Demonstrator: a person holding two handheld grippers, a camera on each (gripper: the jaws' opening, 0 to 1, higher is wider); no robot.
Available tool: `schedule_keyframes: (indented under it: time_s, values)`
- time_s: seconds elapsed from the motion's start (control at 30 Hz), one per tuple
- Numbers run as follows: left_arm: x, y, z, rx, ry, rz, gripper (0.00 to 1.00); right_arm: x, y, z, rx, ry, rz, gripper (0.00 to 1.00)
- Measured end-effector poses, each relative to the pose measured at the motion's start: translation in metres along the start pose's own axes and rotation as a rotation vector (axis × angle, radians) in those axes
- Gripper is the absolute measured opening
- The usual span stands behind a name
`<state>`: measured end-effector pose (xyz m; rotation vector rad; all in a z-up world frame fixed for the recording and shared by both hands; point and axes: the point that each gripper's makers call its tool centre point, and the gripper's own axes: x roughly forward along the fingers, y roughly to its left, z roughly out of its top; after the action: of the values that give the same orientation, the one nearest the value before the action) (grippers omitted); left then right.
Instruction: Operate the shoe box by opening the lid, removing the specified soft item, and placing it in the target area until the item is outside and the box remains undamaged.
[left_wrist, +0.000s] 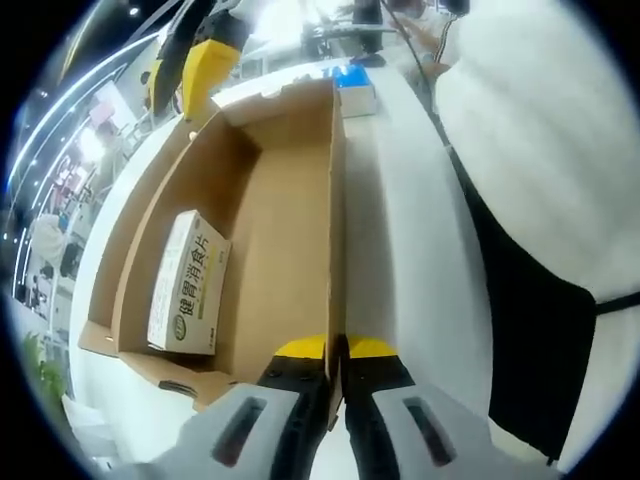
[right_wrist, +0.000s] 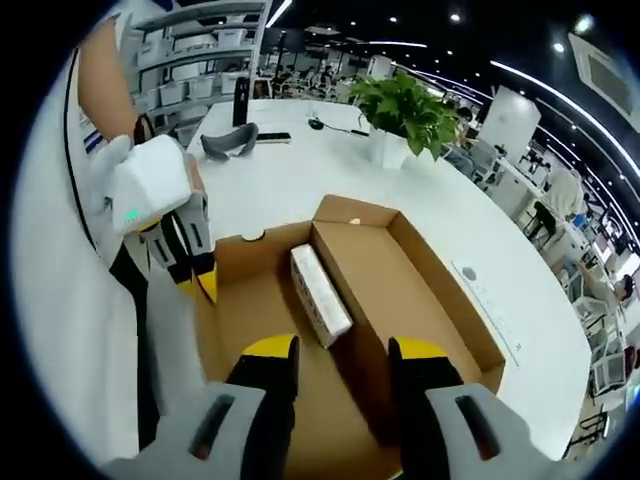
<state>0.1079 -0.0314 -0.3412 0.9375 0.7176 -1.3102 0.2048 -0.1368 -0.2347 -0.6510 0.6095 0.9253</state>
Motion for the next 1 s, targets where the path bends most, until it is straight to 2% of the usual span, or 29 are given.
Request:
schedule_keyframes:
  time_s: [0.13, 0.23, 0.5, 0.6, 0.63, 0.7, 1.0]
  values:
    - [0.0, 0.0, 0.0, 0.005, -0.001, 0.001, 0.03, 0.006, -0.003, -0.001, -0.022, 0.018, -0.013, 0.35]
    - [0.0, 0.0, 0.0, 0.005, 0.0, 0.003, 0.03, 0.012, 0.005, -0.002, -0.048, 0.033, 0.024, 0.37]
    - [0.0, 0.0, 0.001, 0.005, -0.002, 0.004, 0.03, 0.027, 0.018, 0.012, -0.091, 0.006, 0.041, 0.36]
    - [0.0, 0.0, 0.001, 0.008, -0.004, 0.008, 0.03, 0.033, 0.023, 0.013, -0.088, 0.001, 0.064, 0.34]
    - [0.0, 0.0, 0.001, 0.01, -0.005, 0.008, 0.03, 0.036, 0.025, 0.012, -0.096, 0.002, 0.076, 0.31]
    - [-0.001, 0.0, 0.001, 0.011, -0.005, 0.006, 0.03, 0.043, 0.026, 0.007, -0.12, 0.031, 0.088, 0.27]
    - [0.0, 0.0, 0.001, 0.014, -0.009, 0.015, 0.04, 0.063, 0.03, 0.013, -0.186, 0.042, 0.112, 0.27]
